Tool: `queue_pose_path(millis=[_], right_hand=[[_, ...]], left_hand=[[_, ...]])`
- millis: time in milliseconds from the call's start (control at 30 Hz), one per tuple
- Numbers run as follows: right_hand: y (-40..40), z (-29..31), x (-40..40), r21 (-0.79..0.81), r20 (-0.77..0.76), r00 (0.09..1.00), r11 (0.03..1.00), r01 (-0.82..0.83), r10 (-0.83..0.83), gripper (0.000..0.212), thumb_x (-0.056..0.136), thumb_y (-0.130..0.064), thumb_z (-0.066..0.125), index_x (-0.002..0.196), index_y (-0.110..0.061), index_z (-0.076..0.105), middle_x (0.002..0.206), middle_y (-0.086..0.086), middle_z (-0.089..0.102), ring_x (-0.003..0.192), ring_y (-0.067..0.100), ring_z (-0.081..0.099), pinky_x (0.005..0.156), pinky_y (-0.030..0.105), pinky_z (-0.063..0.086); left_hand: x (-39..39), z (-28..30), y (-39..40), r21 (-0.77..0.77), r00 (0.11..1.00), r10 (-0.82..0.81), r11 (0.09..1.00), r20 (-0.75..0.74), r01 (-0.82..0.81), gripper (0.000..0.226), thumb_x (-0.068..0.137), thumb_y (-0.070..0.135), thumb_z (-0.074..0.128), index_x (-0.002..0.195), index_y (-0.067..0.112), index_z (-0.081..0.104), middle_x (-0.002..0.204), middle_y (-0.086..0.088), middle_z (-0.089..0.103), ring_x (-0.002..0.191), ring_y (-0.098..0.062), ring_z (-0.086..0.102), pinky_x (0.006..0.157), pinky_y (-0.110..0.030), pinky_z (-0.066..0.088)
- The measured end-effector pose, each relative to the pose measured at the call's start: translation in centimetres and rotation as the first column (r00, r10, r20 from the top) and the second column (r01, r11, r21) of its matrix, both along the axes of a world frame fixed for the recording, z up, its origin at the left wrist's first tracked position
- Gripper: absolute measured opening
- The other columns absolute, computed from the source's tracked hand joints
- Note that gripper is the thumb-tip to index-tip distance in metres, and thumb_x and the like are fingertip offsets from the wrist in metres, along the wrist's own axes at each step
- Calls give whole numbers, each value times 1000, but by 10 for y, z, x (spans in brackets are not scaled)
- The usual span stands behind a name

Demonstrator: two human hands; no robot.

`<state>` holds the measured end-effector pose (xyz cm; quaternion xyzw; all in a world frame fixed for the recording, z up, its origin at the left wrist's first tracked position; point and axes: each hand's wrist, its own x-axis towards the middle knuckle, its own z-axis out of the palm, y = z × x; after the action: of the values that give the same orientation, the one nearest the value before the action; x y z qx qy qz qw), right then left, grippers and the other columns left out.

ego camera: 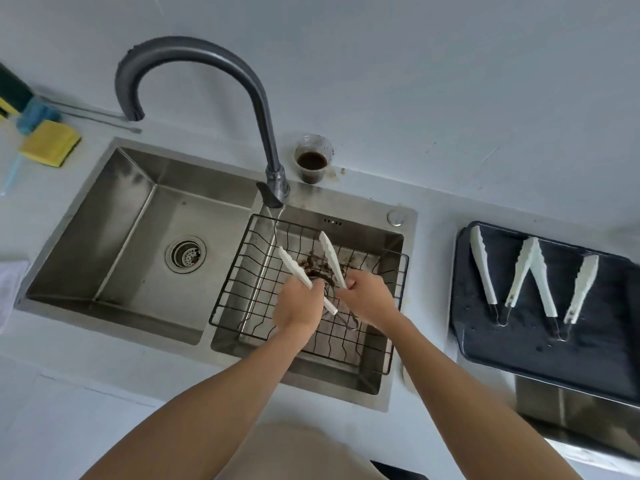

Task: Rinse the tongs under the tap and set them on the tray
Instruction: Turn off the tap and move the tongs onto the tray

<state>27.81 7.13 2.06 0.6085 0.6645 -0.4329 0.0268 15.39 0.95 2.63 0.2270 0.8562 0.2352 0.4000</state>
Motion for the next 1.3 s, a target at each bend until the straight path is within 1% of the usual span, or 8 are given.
queue_pose_path(millis=[100, 233, 333, 500, 633, 833, 1033, 1300], right_hand=[[-2, 10, 36, 61, -39, 997, 996, 71, -69, 14, 92, -27, 65, 85, -15, 63, 81, 7, 72, 63, 23, 68, 62, 43, 61], [3, 23, 92, 121, -98, 981, 976, 180, -168, 11, 90, -24, 64, 84, -15, 63, 73, 3, 68, 65, 26, 66, 63, 39, 58], [10, 36, 144, 146, -136, 951, 944, 295, -277, 14, 88, -21, 64, 83, -9, 60, 70, 8, 63, 60, 17, 52, 58, 34, 46], [22, 53, 239, 173, -164, 901, 887, 427, -402, 14, 91, -21, 65, 85, -8, 63, 73, 10, 70, 57, 23, 62, 61, 46, 59], [32, 62, 317, 206, -185, 854, 831, 517, -486, 11, 93, -22, 63, 86, -14, 62, 74, 5, 71, 59, 24, 63, 61, 46, 59], [37, 60, 420, 210, -192, 769, 740, 639, -610, 6, 94, -19, 65, 96, -15, 61, 80, -1, 68, 63, 17, 63, 63, 46, 63], [36, 45, 487, 254, -53, 796, 763, 594, -602, 15, 95, -22, 61, 86, -13, 53, 74, 7, 64, 67, 34, 66, 61, 46, 56], [40, 14, 519, 248, 46, 841, 822, 513, -538, 19, 100, -22, 59, 90, -7, 52, 75, 2, 58, 66, 22, 54, 61, 37, 43]], left_hand=[[32, 12, 7, 77, 1000, 15, 997, -6, -14, 23, 93, 40, 61, 97, 17, 61, 77, 8, 62, 67, -12, 61, 59, -31, 49], [85, 28, 22, 164, 1000, -14, 986, -19, 17, 23, 94, 35, 64, 85, 17, 54, 73, 6, 59, 67, -17, 59, 56, -29, 40], [131, 38, 37, 237, 994, -107, 966, -8, 106, 23, 96, 37, 63, 90, 16, 57, 77, 6, 63, 68, -13, 62, 56, -28, 41], [219, 46, 65, 317, 974, -225, 925, 17, 208, 20, 91, 33, 69, 92, 15, 60, 78, 6, 64, 72, -17, 63, 62, -31, 47], [297, 48, 86, 375, 940, -325, 888, 106, 265, 19, 89, 31, 74, 96, 21, 59, 85, 4, 71, 78, -18, 71, 70, -44, 62], [404, 39, 104, 398, 873, -455, 844, 176, 360, 27, 87, 21, 75, 113, 21, 68, 88, 6, 75, 83, -19, 74, 80, -49, 63], [477, 23, 111, 372, 823, -545, 806, 162, 460, 8, 90, 12, 67, 91, 15, 75, 75, 1, 76, 74, -22, 74, 74, -52, 62], [510, -5, 115, 279, 811, -571, 805, 125, 524, 15, 92, 11, 64, 101, 16, 75, 79, -1, 76, 77, -27, 72, 76, -49, 62]])
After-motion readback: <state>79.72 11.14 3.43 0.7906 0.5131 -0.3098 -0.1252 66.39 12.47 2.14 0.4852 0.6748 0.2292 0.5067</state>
